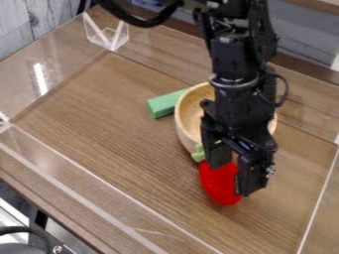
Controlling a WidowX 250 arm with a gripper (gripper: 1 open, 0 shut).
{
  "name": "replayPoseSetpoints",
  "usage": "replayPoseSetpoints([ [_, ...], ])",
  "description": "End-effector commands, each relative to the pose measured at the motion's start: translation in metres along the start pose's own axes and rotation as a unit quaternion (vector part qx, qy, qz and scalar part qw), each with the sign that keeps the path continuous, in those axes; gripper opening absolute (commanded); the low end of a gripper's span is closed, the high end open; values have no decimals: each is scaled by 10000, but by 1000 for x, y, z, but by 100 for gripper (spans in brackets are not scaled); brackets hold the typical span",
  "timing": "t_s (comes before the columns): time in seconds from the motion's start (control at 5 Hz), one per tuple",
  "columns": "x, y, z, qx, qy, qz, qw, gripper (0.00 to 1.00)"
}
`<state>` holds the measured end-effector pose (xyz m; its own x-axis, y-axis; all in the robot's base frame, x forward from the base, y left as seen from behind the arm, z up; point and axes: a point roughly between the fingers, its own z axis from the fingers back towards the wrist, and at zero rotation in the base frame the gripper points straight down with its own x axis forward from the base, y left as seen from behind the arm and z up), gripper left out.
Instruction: Move the red object to the right side of the table
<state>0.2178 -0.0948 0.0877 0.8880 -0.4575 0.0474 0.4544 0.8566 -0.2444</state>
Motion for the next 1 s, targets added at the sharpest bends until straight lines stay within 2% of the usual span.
replayPoseSetpoints([
  [0.0,6,-3,15,97,-321,81,9994,100],
  [0.4,13,0,30,99,-333,-77,9994,100],
  [0.8,9,2,50,158,-476,274,9984,100],
])
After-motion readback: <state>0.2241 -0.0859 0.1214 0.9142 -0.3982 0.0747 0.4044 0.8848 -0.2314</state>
